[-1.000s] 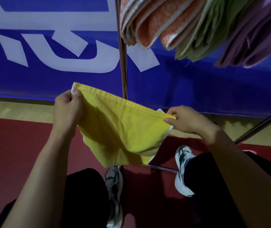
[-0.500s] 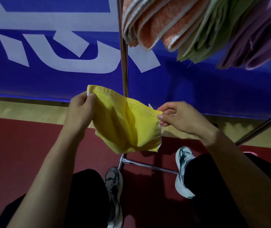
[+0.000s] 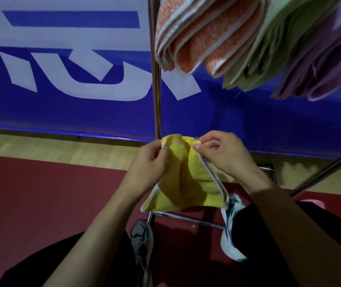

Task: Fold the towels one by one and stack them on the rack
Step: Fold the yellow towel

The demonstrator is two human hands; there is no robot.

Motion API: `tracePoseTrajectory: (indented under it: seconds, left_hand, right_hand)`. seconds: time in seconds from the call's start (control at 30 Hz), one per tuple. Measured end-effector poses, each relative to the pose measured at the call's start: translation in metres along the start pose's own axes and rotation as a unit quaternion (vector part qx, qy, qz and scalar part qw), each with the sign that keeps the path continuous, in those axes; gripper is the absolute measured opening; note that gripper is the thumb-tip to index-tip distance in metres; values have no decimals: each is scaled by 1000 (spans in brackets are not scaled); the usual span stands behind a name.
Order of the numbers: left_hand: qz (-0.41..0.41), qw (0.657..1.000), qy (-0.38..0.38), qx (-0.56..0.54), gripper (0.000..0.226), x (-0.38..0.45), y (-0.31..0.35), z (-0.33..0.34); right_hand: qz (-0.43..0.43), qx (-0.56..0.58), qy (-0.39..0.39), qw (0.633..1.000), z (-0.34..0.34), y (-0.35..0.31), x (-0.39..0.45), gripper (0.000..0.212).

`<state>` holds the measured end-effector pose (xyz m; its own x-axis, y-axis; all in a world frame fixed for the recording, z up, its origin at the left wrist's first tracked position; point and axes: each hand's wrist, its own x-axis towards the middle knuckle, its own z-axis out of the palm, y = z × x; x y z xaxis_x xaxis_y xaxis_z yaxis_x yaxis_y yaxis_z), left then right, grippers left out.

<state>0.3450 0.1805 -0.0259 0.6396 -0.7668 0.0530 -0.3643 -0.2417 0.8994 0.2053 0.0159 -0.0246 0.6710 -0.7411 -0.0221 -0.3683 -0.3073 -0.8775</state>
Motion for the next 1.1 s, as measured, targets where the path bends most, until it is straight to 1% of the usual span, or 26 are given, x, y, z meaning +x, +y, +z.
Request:
tracePoseTrajectory:
  seconds: [0.1,0.2,0.4,0.53,0.63,0.8,0.9,1.1]
  left_hand:
    - [17,999,-13,32,27,-2,-3,12]
    - [21,999,-32,31,27,-3,-6,22]
    - [13,998,-19,57,31,-3,-8,18]
    - [0,996,8,90,33,-1,-12,13]
    - [5,995,13,102,32,-2,-10,16]
    - [5,996,-11,87,33,-7,-6,23]
    - [3,997,-22,79,33,-7,-6,21]
    - [1,993,-81,84,26,-8,-7,20]
  right_hand:
    - [0,17,24,1000,8,-3,-2,16]
    - [-15,32,34,999,16,-6,-5,15]
    - [-28,18,30,999,23,-14,-5,14]
    - [-23,27,38,999,19,-17,-5,15]
    - [-34,25,22,999,21,-20,-8,16]
    - [-70,-21,11,997,34,-21,-18,15]
    - [-81,-29,4,996,32,-21,-19,14]
    - [-98,-92,-9,991,29,-19,-20,19]
